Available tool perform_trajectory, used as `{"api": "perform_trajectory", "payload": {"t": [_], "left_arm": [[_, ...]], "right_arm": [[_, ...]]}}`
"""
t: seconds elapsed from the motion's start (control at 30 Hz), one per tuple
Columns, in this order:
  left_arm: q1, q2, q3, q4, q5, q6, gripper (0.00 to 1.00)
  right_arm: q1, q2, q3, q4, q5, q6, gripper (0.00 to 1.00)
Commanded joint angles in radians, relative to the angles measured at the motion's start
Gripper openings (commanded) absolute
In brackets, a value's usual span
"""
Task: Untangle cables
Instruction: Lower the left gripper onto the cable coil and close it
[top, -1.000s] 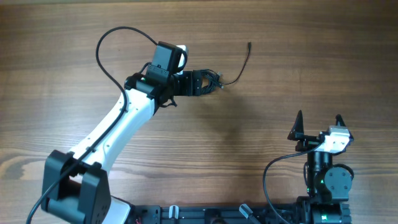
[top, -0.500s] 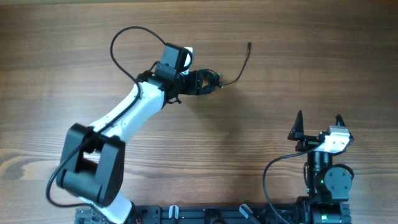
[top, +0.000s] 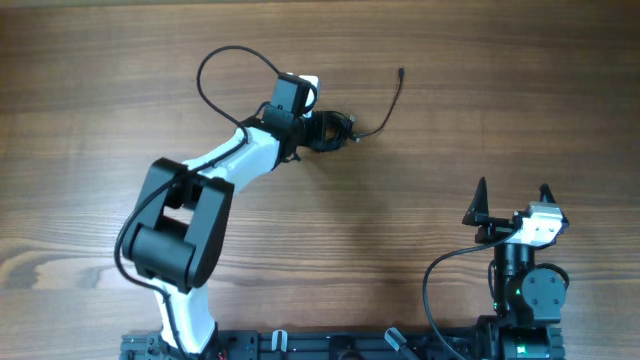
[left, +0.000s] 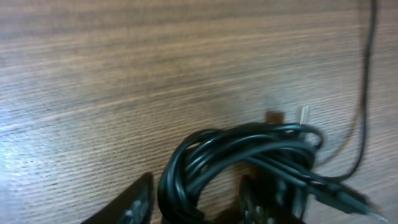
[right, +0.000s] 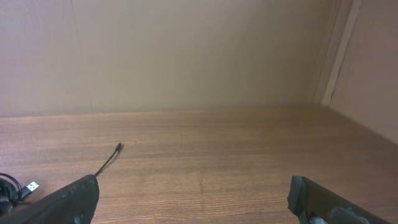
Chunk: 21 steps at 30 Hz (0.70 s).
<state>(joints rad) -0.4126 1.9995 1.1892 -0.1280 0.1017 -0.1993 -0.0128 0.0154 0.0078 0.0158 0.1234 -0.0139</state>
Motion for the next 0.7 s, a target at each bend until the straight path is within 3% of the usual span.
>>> {"api": "perform_trajectory", "payload": {"t": [0.0, 0.1, 0.13, 0.37, 0.67], "left_arm": [[-0.002, 0.05, 0.015, -0.013, -0.011, -0.022, 0.29], [-0.002, 0.05, 0.015, -0.032, -0.018, -0.056, 0.06], [-0.002, 0.048, 0.015, -0.034, -0.018, -0.064, 0.04], [-0.002, -0.014, 0.015, -0.109, -0.017, -0.15, 0.04], [-0.002, -0.182, 0.015, -0.245, -0.012, -0.15, 0.04]], "right_arm": [[0.006, -0.011, -0.003, 0.002, -0.01, -0.012, 1.0], [0.006, -0.011, -0.003, 0.002, -0.01, -0.012, 1.0], [0.006, -0.011, -0.003, 0.002, -0.01, -0.012, 1.0], [0.006, -0.011, -0.003, 0.002, -0.01, -0.011, 1.0], [0.006, -0.011, -0.003, 0.002, -0.01, -0.011, 1.0]]}}
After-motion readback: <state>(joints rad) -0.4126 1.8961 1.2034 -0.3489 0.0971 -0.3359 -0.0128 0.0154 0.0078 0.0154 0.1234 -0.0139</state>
